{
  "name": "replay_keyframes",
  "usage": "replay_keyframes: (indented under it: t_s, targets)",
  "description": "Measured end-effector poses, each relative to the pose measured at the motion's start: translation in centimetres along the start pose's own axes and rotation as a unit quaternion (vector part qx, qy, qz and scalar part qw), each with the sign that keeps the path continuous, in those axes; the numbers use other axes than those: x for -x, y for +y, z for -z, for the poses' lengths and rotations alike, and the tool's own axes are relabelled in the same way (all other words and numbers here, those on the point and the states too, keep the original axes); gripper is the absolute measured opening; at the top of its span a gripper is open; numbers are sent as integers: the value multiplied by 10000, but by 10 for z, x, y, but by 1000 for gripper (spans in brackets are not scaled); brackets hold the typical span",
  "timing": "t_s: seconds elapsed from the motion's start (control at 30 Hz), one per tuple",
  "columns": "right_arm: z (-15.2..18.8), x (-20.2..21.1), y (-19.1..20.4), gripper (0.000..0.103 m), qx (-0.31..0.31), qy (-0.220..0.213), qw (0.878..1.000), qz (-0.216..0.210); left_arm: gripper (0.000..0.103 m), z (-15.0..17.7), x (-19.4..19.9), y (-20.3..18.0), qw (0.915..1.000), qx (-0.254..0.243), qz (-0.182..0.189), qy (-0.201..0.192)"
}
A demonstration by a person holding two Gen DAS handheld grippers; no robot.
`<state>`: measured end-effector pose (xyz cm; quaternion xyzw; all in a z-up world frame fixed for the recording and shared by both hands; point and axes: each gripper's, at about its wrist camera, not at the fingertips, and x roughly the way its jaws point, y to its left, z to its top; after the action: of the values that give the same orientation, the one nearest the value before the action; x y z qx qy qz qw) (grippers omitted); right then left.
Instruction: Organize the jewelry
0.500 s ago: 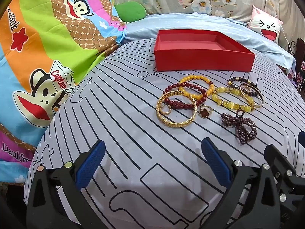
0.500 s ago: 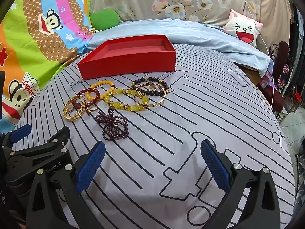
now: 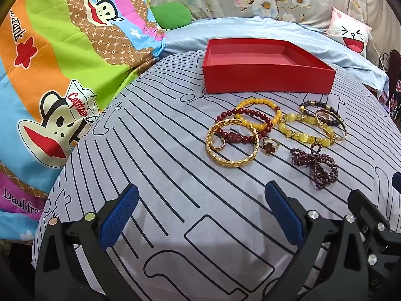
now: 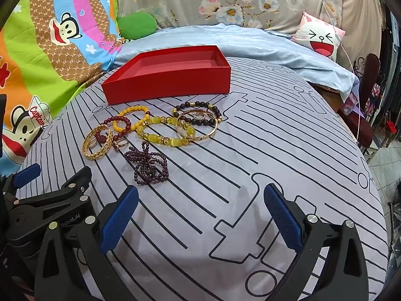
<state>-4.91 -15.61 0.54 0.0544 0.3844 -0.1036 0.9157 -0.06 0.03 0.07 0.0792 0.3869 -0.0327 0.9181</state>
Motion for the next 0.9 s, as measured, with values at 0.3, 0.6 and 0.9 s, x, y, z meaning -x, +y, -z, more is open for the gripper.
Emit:
replay_keyframes:
  t_s: [0.3, 0.6, 0.9]
  targets:
    - [0, 1, 0, 97, -3, -6, 10000, 12, 96, 0, 0, 0, 10000, -4, 5, 6]
    - [1, 1, 0, 97, 2, -30, 10000, 10, 96, 0, -2, 0, 10000, 4, 7, -17]
    - [-5, 10, 0, 97, -42, -121, 9999, -33, 96, -5, 4, 4, 9998, 173, 77, 2]
